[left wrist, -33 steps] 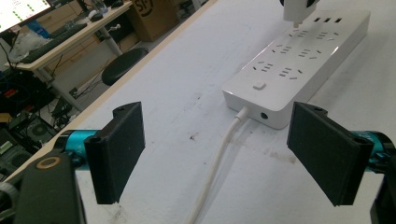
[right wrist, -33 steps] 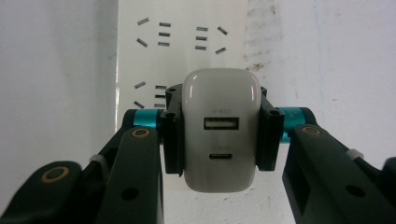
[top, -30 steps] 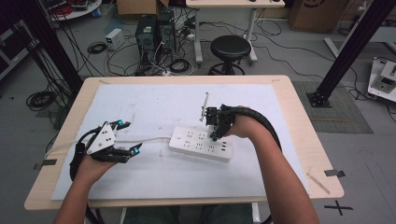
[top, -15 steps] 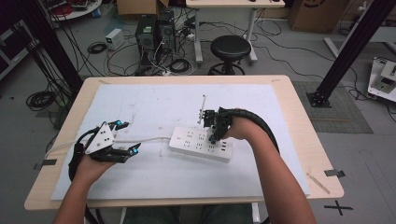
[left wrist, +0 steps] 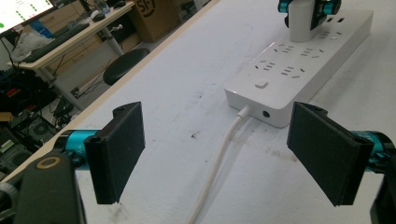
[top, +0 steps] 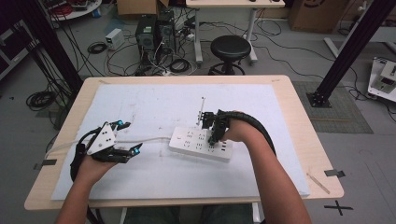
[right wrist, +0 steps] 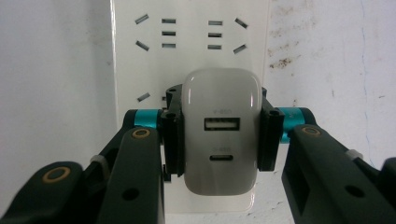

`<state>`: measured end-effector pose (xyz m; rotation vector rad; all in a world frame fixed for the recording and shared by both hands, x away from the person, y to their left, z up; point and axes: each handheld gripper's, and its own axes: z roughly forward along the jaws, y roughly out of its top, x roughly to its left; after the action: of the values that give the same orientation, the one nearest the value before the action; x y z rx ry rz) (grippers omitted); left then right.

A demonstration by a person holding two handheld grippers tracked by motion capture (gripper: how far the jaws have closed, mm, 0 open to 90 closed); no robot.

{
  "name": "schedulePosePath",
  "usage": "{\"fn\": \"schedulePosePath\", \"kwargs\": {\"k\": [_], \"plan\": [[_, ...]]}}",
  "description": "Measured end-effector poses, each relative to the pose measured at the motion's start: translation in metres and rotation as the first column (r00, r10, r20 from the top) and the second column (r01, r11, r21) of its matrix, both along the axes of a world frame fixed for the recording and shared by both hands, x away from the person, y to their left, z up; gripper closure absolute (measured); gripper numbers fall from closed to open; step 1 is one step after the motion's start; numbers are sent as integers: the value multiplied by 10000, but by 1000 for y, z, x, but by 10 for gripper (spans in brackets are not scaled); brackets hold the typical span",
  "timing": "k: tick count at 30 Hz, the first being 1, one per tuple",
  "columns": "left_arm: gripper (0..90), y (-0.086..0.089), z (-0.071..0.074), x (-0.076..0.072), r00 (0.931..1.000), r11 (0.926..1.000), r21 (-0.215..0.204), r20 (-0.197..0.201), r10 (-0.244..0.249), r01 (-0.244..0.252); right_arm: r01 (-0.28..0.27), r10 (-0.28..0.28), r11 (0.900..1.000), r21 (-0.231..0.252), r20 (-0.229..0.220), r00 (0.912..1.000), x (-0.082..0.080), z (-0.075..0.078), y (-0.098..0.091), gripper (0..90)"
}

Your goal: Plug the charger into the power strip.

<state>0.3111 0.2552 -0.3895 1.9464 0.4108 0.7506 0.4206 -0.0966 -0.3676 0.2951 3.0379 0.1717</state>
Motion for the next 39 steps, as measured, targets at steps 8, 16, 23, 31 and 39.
{"fn": "schedulePosePath", "kwargs": {"k": [8,16,23,31,39], "plan": [[191,4,0,-2,10000,9999,-108,16,45,-44,66,-68,9997,-220,-82,9999,2,0,3,634],[191,7,1,0,10000,10000,-27,-47,50,-50,540,-594,9919,1150,437,9973,-5,14,-12,453],[191,6,8,1,10000,10000,-95,45,2,-1,881,-1356,9417,3247,1266,9826,-20,42,-35,355],[191,11,18,1,9999,9995,-299,106,-117,120,1499,-2527,8448,5137,1361,9579,-37,47,-67,262],[191,10,19,1,9997,9992,-328,-9,-233,232,1697,-3215,7726,6118,1465,9355,-56,43,-93,202]]}}
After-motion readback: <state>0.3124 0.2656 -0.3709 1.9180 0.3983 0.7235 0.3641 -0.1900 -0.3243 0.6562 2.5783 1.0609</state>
